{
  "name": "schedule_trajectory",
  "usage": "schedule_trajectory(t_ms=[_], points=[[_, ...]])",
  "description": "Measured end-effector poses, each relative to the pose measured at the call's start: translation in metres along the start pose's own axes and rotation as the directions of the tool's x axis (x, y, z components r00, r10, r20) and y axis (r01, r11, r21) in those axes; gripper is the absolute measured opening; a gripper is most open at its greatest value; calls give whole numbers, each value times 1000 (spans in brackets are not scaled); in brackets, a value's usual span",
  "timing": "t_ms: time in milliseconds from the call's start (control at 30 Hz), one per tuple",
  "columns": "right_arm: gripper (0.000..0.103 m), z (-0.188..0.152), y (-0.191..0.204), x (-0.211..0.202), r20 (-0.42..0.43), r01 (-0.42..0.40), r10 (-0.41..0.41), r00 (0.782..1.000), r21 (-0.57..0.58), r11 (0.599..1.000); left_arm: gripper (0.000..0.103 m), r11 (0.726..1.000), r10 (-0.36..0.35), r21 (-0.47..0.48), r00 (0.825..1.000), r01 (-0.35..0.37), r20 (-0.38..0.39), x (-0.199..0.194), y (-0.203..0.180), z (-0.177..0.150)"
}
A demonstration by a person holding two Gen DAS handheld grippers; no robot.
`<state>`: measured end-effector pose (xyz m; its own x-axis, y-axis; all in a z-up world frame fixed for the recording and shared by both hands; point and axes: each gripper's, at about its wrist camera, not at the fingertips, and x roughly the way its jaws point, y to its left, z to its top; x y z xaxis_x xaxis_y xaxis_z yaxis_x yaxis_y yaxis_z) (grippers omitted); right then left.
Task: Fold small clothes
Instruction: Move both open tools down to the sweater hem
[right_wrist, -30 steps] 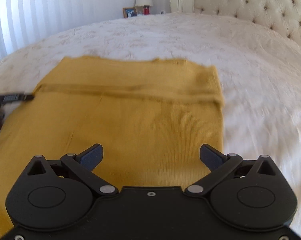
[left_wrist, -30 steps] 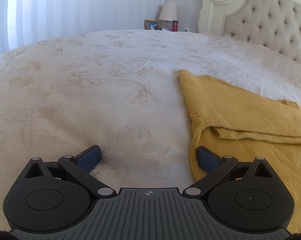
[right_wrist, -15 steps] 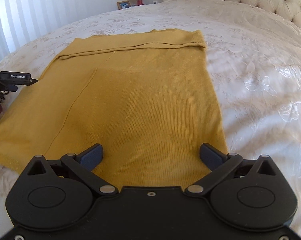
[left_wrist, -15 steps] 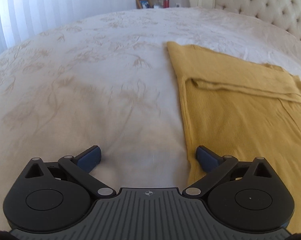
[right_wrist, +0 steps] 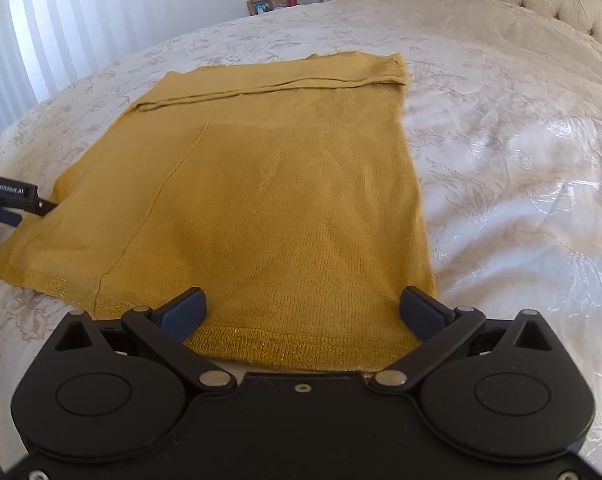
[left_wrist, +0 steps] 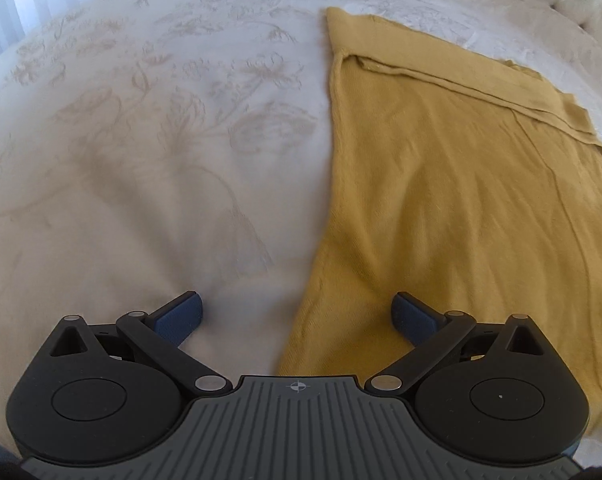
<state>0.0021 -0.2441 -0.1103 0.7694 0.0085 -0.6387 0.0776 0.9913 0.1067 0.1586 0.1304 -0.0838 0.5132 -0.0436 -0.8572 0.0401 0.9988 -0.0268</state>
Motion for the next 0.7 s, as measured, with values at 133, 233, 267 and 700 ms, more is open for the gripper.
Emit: schedule_trajectory(t_ms=[133,233,267,700], points=[[103,2,-12,-12,34,-4,2,999,64,998,102,1000,-24,16,999,24,-33,-4,-3,-6],[103,1,-28,-16,43,1,-7,999,142,990,102,998,-55,36,997,57,-58,-6,-6,-10],[103,0,-34,-16,43,-4,-3,999,172,985,102,997,-60,46,996,63,-64,-6,-7,-11],[103,-7,-59,-8,49,-166,159,986,339,926,96,991,-123,37,988,127,-94,-5,-5,-13]])
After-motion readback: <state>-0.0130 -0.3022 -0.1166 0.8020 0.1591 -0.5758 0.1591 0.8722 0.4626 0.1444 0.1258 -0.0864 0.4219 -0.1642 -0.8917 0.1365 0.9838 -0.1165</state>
